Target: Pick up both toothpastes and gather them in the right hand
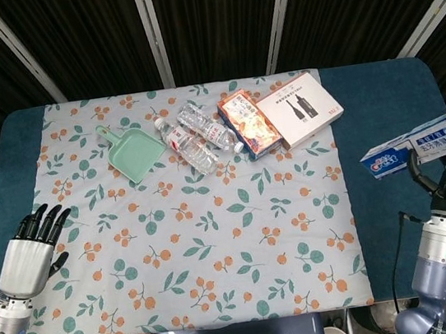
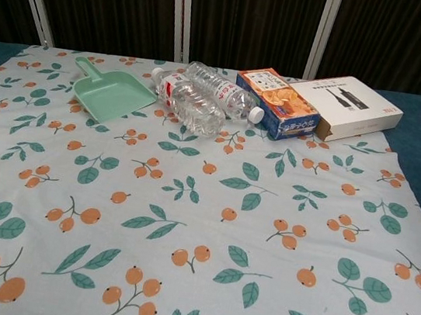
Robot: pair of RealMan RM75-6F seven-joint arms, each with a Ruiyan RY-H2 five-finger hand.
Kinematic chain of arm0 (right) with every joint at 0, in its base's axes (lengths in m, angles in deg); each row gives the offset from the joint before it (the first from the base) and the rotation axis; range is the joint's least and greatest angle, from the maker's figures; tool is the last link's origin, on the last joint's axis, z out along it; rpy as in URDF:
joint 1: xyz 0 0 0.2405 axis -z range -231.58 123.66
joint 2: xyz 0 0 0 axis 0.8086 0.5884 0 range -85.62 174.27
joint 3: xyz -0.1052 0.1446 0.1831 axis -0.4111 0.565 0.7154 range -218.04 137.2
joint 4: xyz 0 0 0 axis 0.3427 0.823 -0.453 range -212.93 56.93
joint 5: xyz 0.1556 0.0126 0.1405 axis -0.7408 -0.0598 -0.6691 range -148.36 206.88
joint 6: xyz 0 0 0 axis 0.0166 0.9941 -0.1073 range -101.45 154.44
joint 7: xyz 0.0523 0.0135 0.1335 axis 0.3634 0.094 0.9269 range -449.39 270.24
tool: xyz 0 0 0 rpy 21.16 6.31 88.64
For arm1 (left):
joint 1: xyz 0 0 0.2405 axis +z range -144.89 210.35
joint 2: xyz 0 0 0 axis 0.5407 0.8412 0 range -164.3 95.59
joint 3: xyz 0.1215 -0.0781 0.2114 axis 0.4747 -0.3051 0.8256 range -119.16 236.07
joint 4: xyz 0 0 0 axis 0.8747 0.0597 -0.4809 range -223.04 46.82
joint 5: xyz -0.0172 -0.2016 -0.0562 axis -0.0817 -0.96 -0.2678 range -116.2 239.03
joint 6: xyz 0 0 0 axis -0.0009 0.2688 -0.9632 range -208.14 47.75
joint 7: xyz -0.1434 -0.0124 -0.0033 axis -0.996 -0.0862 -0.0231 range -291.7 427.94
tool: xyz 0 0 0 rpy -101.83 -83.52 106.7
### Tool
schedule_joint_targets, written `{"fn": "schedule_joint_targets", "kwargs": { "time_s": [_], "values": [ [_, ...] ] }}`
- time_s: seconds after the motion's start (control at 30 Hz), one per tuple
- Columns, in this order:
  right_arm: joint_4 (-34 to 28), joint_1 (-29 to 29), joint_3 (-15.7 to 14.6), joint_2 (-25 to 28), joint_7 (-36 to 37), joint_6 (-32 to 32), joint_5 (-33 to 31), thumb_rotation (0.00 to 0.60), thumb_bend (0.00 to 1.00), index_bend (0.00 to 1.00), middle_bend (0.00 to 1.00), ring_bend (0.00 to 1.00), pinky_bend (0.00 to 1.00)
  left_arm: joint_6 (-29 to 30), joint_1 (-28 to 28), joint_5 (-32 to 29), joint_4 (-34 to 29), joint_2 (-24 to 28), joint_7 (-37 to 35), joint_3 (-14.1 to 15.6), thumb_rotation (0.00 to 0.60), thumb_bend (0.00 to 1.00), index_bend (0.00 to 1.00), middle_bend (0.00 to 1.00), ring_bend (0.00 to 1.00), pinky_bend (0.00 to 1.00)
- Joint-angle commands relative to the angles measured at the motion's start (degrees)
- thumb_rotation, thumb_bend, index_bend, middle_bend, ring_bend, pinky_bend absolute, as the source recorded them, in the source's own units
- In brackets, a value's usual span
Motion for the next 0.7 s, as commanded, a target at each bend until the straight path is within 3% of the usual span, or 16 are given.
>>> {"fn": "schedule_joint_targets", "kwargs": {
  "time_s": [0.03,0.3,0.47,0.7],
  "values": [
    [0.33,0.12,-0.25,0.01,-0.45,-0.37,0.22,0.6,0.39,0.4,0.47,0.38,0.45,-0.74,0.34,0.13,0.1,0.02,-0.37,-0.49,0.6,0.02,0.14,0.15,0.14,0.25],
    [0.71,0.44,-0.63,0.26,-1.42,-0.88,1.04,0.6,0.39,0.39,0.47,0.38,0.45,-2.09,1.04,0.49,-0.2,0.23,-1.04,-1.92,0.6,0.02,0.14,0.15,0.13,0.25],
    [0.8,0.63,-1.4,0.66,-2.24,-1.71,1.6,0.6,0.39,0.32,0.45,0.33,0.44,-2.66,1.47,0.69,-0.57,0.36,-1.3,-2.79,0.6,0.02,0.14,0.15,0.14,0.25],
    [0.08,0.95,-1.14,1.23,-2.44,-2.99,0.62,0.6,0.39,0.34,0.44,0.34,0.44,-3.57,2.04,1.02,-1.18,0.59,-1.38,-3.78,0.6,0.02,0.14,0.15,0.13,0.25]
  ]
}}
